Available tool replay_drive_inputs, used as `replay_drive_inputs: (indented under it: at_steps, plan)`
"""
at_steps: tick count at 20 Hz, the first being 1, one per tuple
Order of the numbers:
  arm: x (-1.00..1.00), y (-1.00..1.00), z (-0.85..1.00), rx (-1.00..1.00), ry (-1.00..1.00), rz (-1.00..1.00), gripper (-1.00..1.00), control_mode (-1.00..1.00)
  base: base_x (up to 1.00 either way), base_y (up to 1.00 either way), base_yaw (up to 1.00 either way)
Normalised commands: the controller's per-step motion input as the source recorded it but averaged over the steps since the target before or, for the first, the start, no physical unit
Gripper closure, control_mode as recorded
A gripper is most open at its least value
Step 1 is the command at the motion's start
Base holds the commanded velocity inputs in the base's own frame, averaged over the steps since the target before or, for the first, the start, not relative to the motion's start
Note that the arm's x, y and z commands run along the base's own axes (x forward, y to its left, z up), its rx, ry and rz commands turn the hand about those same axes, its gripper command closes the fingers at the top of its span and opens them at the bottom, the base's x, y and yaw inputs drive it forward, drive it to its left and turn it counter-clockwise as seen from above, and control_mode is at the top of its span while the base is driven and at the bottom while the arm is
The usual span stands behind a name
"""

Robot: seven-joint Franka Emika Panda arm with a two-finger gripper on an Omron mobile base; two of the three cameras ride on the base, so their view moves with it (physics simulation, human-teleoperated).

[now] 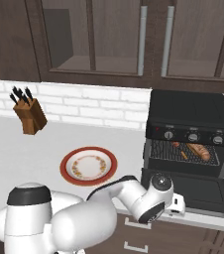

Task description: Pick up the kebab skewer and baguette bread, and place them inside the toaster oven. Close the toaster oven door and start by setting the timer.

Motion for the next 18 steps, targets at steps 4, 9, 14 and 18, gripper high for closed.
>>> replay_drive_inputs:
  at_steps: [4, 9, 14, 18]
  plan:
    - [0.33, 0.00, 0.14, 0.00, -0.15, 0.00, -1.00, -1.00, 0.00, 0.00, 0.00]
    - [0.46, 0.05, 0.41, 0.00, -0.18, 0.00, -1.00, -1.00, 0.00, 0.00, 0.00]
    - [0.60, 0.10, 0.60, 0.00, -0.15, 0.00, -1.00, -1.00, 0.00, 0.00, 0.00]
    - [0.73, 0.07, 0.81, 0.00, -0.15, 0.00, -1.00, -1.00, 0.00, 0.00, 0.00]
